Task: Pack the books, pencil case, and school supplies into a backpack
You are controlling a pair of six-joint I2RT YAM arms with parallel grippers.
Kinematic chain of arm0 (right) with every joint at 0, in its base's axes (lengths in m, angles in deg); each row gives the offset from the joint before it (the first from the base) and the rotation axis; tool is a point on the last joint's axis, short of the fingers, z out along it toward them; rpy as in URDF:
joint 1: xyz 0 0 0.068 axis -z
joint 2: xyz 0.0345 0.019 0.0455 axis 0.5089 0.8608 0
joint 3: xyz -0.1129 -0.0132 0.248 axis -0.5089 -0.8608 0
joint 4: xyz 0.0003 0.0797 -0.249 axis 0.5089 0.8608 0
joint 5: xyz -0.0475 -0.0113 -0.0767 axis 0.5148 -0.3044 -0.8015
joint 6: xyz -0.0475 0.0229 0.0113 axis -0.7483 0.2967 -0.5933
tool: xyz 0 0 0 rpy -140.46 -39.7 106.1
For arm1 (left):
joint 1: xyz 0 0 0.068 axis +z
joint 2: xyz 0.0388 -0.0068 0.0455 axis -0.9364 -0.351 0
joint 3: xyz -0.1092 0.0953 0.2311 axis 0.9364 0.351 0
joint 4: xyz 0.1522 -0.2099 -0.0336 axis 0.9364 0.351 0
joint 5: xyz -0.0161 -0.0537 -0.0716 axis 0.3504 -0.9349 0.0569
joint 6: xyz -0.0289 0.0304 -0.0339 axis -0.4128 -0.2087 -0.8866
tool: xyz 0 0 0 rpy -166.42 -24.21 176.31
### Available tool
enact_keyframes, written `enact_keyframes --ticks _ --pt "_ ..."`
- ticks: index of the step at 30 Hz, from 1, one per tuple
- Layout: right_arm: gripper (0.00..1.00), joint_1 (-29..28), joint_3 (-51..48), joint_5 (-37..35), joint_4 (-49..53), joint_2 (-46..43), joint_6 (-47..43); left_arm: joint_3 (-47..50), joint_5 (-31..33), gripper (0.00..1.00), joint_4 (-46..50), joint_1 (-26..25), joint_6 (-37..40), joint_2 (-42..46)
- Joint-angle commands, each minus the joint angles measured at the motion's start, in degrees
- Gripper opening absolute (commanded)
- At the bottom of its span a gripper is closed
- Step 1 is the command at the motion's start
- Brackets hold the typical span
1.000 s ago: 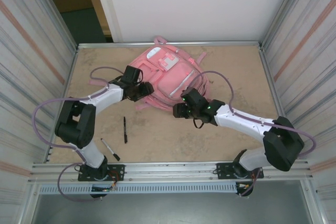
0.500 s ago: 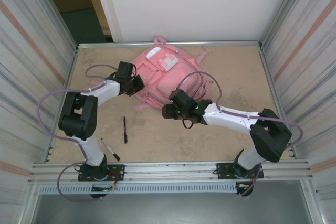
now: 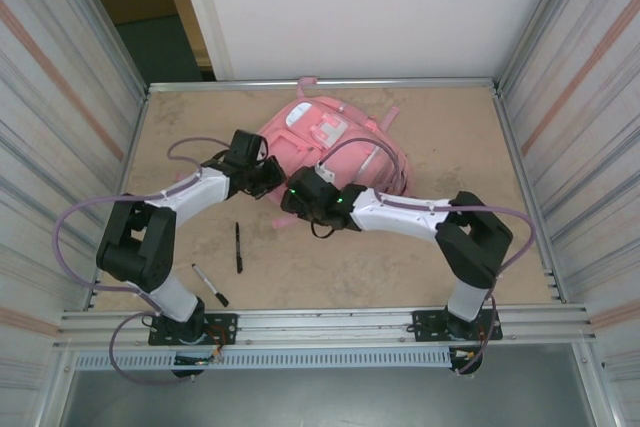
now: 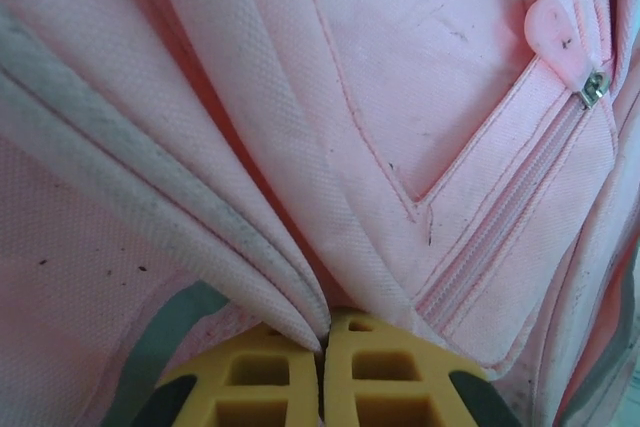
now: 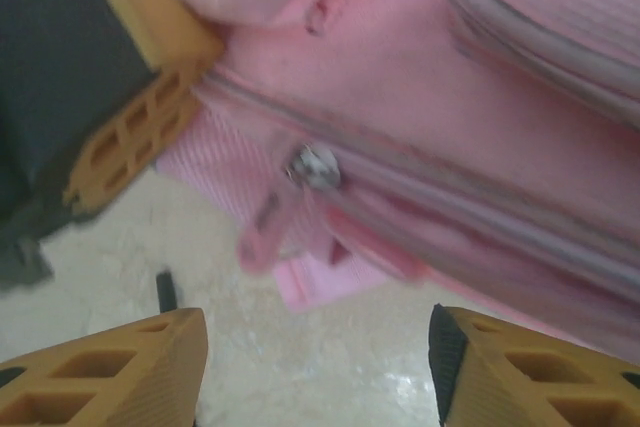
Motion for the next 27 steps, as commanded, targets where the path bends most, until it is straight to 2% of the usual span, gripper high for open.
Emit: enact_keyframes --ticks 1,3,5,10,13,21,25,27 --pt "0.57 -1.63 6.81 -8.96 8.81 2.69 4.39 1.09 -4.43 0.03 -0.07 -1.49 -1.62 3.30" --pt "0.54 -2.31 7.83 -14.05 11.95 3.42 6.55 1.91 -5.56 0.03 -1.09 -1.50 -2.66 3.61" --pt "0.49 -2.10 7.05 -15.08 12.06 3.68 10.93 3.37 -6.46 0.03 -2.65 -1.50 -4.06 4.25" --pt "0.46 -1.72 5.96 -10.76 8.78 4.63 14.43 4.44 -7.12 0.03 -3.60 -1.57 -4.91 5.45" --pt "0.40 -1.55 6.30 -8.69 8.09 5.97 16.39 5.30 -6.60 0.03 -3.88 -1.67 -5.80 6.50" --pt "0.31 -1.38 5.69 -0.66 5.05 8.43 25.41 7.11 -6.99 0.03 -5.15 -1.85 -7.57 8.09" --pt "0.20 -1.38 4.91 -1.53 5.08 7.17 25.87 6.66 -7.28 0.03 -4.43 -1.61 -6.48 7.85" --pt "0.19 -0.79 4.26 -1.08 5.79 5.93 25.67 7.16 -6.25 0.03 -4.35 -1.67 -6.58 8.15"
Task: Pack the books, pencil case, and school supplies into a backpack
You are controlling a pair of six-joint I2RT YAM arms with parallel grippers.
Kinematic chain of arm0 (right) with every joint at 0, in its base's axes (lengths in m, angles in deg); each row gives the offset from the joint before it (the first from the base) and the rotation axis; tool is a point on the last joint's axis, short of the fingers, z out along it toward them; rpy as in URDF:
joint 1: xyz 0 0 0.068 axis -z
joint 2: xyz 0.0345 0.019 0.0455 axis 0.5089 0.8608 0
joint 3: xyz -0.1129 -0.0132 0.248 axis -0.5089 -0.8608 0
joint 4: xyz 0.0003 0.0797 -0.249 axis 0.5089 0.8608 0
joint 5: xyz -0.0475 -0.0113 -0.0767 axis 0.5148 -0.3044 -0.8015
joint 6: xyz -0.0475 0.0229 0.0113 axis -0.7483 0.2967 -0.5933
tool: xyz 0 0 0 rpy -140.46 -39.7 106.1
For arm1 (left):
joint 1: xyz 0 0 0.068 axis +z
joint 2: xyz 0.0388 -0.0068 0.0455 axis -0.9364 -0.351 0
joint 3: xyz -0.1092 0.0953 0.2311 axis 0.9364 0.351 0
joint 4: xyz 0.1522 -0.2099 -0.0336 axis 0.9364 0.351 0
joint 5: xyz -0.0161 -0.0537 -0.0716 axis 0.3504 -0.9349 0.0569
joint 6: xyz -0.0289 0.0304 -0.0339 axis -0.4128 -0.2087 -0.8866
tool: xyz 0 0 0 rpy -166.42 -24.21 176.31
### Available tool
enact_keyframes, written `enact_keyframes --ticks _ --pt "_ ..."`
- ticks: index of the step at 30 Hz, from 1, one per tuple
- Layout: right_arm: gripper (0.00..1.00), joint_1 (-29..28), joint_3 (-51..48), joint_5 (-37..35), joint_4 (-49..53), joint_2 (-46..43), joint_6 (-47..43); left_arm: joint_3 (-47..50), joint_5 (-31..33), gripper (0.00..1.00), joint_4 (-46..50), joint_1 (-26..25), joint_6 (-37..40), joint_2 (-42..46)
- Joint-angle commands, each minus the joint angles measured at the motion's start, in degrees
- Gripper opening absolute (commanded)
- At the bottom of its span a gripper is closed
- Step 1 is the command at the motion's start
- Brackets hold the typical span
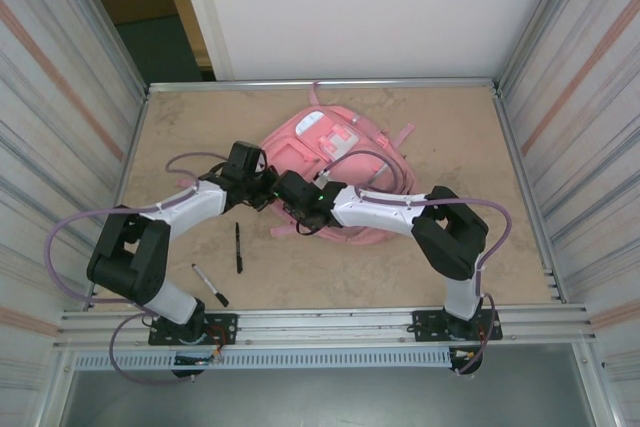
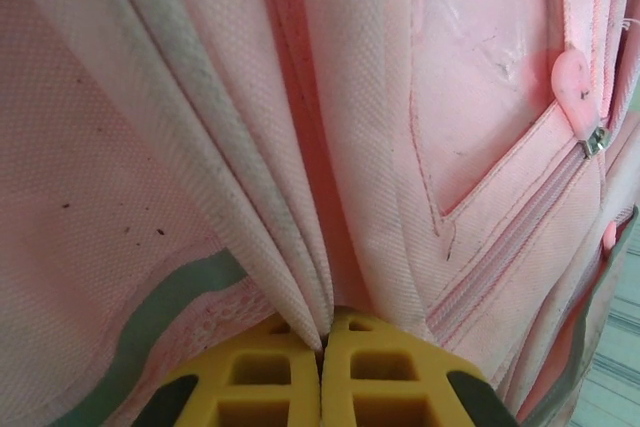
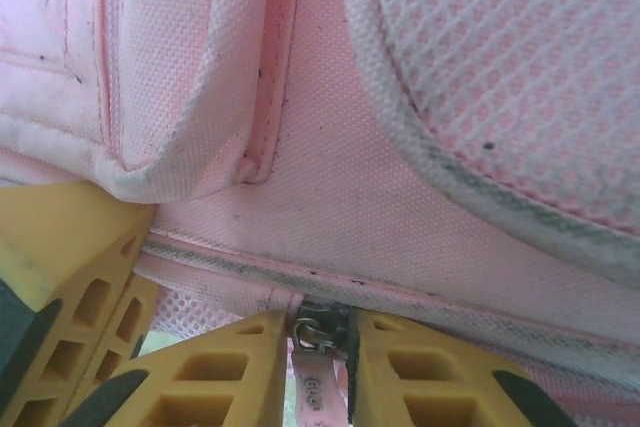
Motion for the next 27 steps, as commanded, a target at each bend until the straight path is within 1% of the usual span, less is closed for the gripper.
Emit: enact_keyframes --ticks 1,6,10,11,14,16,18,21,23,25,27 --pt "0.18 0.92 -1.97 2.19 -0.61 -1.32 2.48 0.45 -3.62 0.03 -0.63 -0.72 -0.43 3.57" --pt "0.14 1.88 -6.09 1.29 1.32 -6.59 -0.73 0.55 -4.98 0.03 -0.55 1.00 -0.27 3.31" --pt "0.15 2.59 -8.51 2.94 2.84 -10.40 -6.24 0.33 -3.58 0.03 0.55 1.05 0.40 4.23" --pt "0.17 2.81 -8.65 3.88 3.27 -10.89 -7.35 0.09 -3.43 0.02 0.99 1.05 0.66 4.26" --pt "0.27 2.93 -8.65 7.03 2.91 -11.81 -12.10 0.55 -3.57 0.03 0.22 0.98 -0.30 4.36" --pt "0.31 2.24 -7.85 8.16 3.76 -12.05 -13.27 0.95 -4.25 0.02 -0.58 0.96 -1.27 4.01" --pt "0.36 1.27 -7.43 7.72 3.03 -12.22 -15.75 0.67 -5.15 0.02 -0.59 0.96 -1.17 3.59" --pt "0.41 0.94 -6.57 7.90 3.61 -11.42 -17.22 1.06 -4.64 0.03 -0.89 0.78 -1.71 3.87" --pt "0.44 0.49 -6.47 8.42 2.52 -11.18 -18.79 1.01 -4.75 0.03 -1.16 0.78 -1.88 3.76" --pt "0.46 -0.33 -5.59 6.14 3.34 -10.58 -19.38 0.50 -5.21 0.03 -0.89 0.78 -1.48 3.39" --pt "0.47 -0.39 -4.48 5.31 4.02 -9.48 -20.19 0.76 -5.02 0.02 -1.13 0.62 -1.73 3.52"
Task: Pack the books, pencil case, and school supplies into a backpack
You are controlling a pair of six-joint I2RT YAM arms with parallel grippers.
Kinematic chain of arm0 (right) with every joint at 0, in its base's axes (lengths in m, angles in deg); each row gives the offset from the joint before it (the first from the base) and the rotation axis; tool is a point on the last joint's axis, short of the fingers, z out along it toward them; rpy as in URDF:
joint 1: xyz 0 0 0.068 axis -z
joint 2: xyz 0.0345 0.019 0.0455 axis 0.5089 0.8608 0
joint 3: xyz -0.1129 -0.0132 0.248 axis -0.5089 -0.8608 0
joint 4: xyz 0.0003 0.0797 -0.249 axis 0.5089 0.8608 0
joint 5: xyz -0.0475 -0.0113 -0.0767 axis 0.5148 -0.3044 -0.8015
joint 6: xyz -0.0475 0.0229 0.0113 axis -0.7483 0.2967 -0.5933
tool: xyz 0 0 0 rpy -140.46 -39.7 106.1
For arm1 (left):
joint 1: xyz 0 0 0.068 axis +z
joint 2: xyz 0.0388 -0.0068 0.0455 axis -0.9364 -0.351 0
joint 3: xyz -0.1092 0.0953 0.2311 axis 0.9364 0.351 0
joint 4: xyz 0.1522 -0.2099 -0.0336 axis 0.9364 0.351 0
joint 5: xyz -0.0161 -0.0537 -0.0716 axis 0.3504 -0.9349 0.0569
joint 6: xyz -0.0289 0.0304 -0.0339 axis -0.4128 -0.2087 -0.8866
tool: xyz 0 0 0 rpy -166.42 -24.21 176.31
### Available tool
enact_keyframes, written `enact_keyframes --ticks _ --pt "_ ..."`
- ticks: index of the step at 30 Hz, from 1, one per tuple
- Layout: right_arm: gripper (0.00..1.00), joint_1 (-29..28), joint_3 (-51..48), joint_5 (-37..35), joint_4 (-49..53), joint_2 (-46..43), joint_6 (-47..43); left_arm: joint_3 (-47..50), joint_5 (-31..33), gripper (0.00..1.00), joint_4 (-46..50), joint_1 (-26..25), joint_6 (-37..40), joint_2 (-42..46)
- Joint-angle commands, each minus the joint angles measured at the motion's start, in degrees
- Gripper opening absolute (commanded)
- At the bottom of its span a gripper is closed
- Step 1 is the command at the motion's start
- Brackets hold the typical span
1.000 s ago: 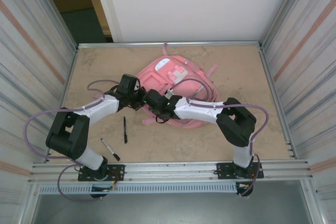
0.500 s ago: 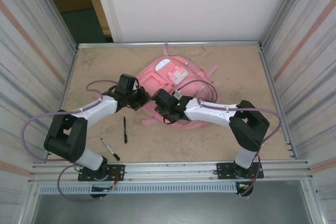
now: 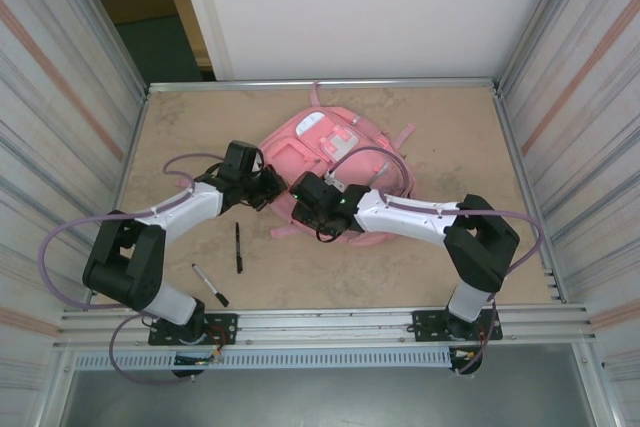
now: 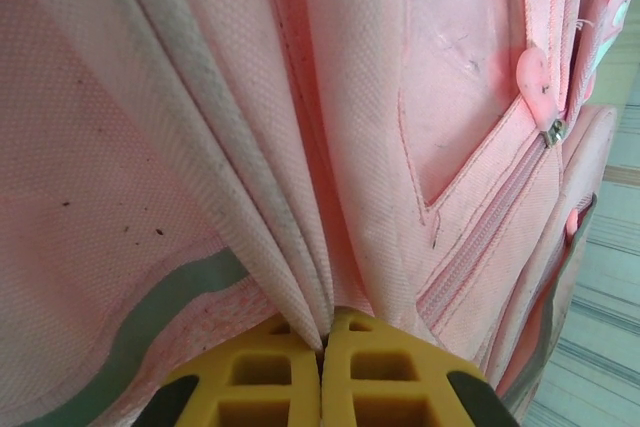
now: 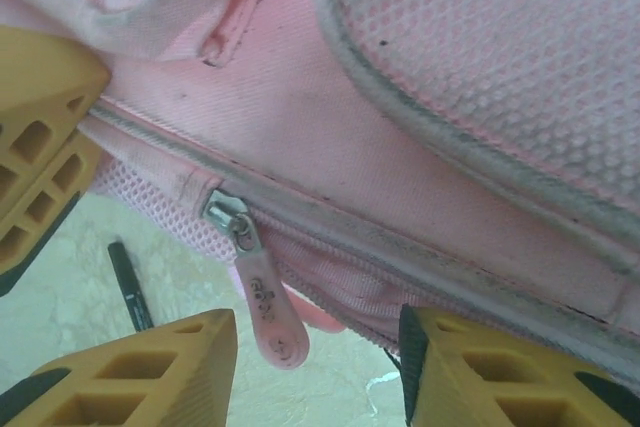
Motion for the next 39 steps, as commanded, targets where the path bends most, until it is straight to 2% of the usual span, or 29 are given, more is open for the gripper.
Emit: enact_keyframes --ticks 1,10,18,21,28,39 --pt "0.47 -0.72 3.18 -1.44 2.04 1.17 -3.16 0.54 -2.13 0.02 -1.18 -0.37 -0.85 1.70" --pt "0.35 -0.29 4.83 -2.81 2.04 4.41 -6.41 1.20 -2.28 0.02 -1.68 -0.52 -1.34 1.60" --pt "0.13 -1.11 4.30 -5.30 3.72 3.20 -6.71 1.05 -1.87 0.02 -1.36 -0.18 -0.63 1.47" --pt "0.07 -0.95 2.84 -4.72 2.63 2.26 -6.74 1.43 -1.98 0.02 -1.91 0.02 -0.87 1.27" --pt "0.03 -1.34 -1.14 -5.18 3.67 -2.22 -9.16 0.94 -2.01 0.02 -1.63 1.02 0.11 0.11" --pt "0.03 -2.34 -8.68 -3.12 10.52 -10.47 -10.50 -1.53 -3.02 0.02 -1.47 2.74 1.29 -2.98"
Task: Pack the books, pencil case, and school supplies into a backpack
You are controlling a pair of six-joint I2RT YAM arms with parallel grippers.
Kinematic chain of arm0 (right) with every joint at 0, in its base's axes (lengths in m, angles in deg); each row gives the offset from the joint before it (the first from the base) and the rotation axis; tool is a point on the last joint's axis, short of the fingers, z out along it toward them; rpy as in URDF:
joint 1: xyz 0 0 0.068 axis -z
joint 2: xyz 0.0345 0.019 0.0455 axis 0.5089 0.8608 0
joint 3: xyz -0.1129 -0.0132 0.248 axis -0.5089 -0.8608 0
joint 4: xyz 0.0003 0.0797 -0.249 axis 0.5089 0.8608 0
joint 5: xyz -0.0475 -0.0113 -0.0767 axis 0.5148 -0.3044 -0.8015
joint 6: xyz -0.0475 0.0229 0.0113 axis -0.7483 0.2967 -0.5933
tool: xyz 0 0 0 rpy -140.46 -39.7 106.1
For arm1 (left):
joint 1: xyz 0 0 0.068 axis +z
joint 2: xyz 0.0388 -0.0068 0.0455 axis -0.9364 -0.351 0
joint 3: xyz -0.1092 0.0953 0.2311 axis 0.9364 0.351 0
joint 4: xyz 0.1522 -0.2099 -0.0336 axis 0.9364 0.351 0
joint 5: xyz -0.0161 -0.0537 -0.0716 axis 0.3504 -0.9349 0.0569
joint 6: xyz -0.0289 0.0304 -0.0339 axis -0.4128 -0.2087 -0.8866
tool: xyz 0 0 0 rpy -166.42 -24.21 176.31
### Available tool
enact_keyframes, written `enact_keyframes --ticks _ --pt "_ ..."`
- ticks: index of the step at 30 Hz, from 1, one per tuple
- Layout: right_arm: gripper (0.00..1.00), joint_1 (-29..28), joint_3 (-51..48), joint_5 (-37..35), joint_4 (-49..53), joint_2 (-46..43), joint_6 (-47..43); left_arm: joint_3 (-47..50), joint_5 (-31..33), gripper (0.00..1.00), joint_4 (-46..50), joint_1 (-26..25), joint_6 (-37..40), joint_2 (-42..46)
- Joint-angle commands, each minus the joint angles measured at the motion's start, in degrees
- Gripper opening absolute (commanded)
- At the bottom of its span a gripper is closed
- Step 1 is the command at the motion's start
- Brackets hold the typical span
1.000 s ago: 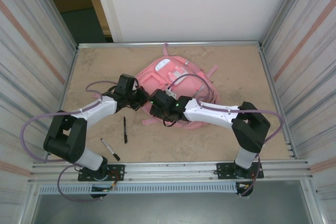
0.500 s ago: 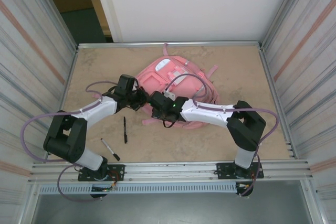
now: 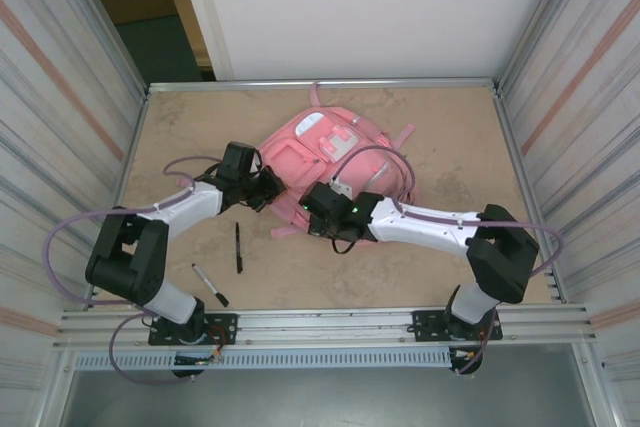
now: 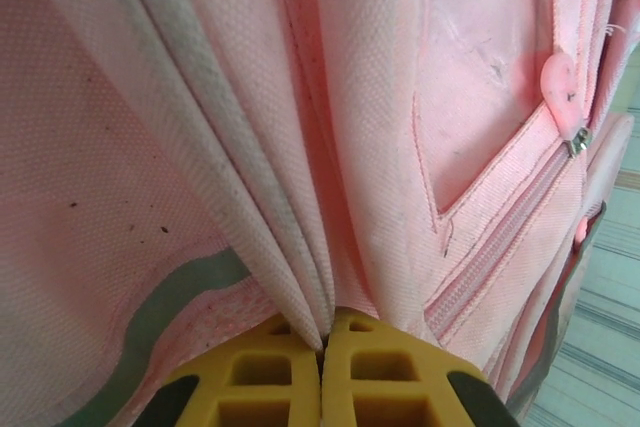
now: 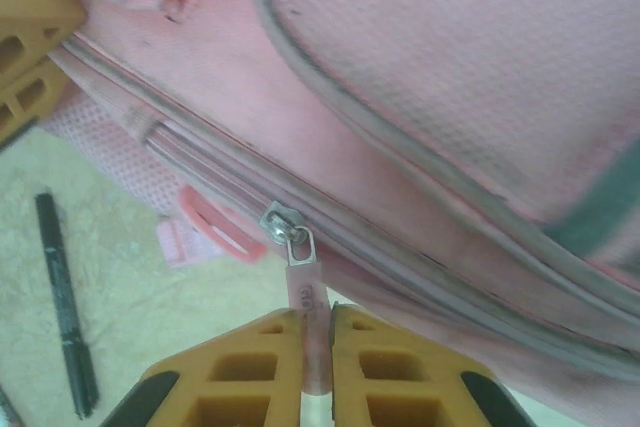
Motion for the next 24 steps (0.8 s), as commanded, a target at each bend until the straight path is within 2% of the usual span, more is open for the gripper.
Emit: enact_keyframes --ticks 1,3,5,8,12,16,20,24 --pt "0.03 -0.93 -2.64 0.79 5.20 -3.60 -2.02 -2.11 -1.10 0.02 -0.34 0.84 1.75 -1.25" --pt "0.06 -0.93 -3.31 2.28 4.41 -4.82 -3.44 -1.60 -1.10 0.02 -0.81 0.63 0.98 -1.20" --pt "0.23 -0.97 -3.18 3.43 3.60 -5.79 -4.07 -1.20 -1.48 0.02 -1.32 0.53 0.30 -1.24" --pt "0.34 -0.70 -3.42 3.53 -0.13 -6.32 -3.82 -1.20 -2.43 0.02 -1.47 0.21 0.27 -1.26" --pt "0.49 -0.45 -1.39 2.70 -2.69 -2.84 3.85 -0.16 -1.96 0.02 -1.94 -0.22 -0.54 -0.63" --pt "0.52 -2.11 -2.16 0.48 -10.41 1.40 15.18 -0.04 -2.29 0.02 -1.92 -0.24 -0.40 -0.46" --pt "0.53 -2.96 3.31 -5.20 -6.59 7.01 20.87 0.46 -2.62 0.02 -2.39 -0.21 -0.87 -0.49" --pt "0.49 -3.29 4.27 -10.57 -5.79 9.86 25.17 1.14 -3.00 0.02 -2.90 -0.31 -1.23 -0.20"
